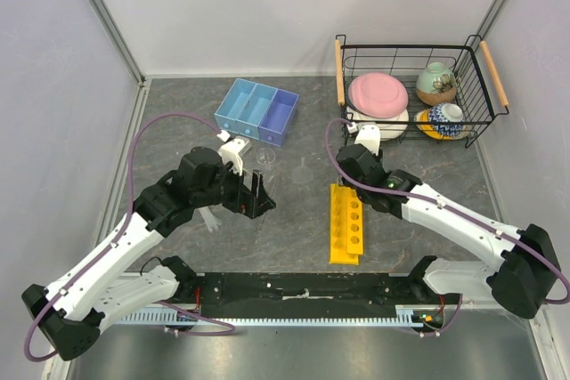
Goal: Organize the chemistry lab equipment
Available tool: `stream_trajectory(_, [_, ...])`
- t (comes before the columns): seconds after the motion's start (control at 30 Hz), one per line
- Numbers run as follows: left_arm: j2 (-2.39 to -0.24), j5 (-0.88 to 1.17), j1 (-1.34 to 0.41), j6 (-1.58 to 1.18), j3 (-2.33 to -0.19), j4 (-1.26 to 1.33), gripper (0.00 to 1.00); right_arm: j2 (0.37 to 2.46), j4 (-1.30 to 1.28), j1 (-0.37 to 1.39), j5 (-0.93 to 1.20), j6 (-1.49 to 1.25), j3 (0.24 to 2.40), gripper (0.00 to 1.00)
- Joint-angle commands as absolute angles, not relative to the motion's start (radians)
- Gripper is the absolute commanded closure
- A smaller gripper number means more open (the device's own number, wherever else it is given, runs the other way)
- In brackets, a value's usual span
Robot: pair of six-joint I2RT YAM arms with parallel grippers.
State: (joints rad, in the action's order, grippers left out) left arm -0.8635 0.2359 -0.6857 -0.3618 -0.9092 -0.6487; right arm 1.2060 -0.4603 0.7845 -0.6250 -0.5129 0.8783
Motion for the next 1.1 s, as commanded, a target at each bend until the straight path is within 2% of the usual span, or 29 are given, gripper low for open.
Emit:
stream_trajectory(0.0, [-0.885,0.203,-0.684,-0.321,-0.928,-0.627,0.05,1.197,-0.497,0.796,-0.643,-0.493,0.975,0.34])
stream_trajectory(0.3, [-1.057,-0.023,-0.684,-0.428,-0.907,-0.630,0.11,1.123,-0.638,0.819,-0.706,-0.446,1.069,0.32])
stream_trajectory(0.57, [-1.308,-0.138,-0.709,-0.576,-0.911,-0.600,0.26,1.037,-0.729,0.860,-0.646,-0.403,1.118,0.32])
stream_trajectory(0.83, [-1.495,-0.230,-0.796,-0.666,-0.943,-0.572,0.39,0.950,-0.735,0.891,-0.617,-0.393,1.069,0.32])
stream_trajectory(1.07, [-1.577,-0.304,-0.854,-0.719,-0.957,-0.604,0.42,0.916,-0.729,0.891,-0.592,-0.384,1.045,0.32])
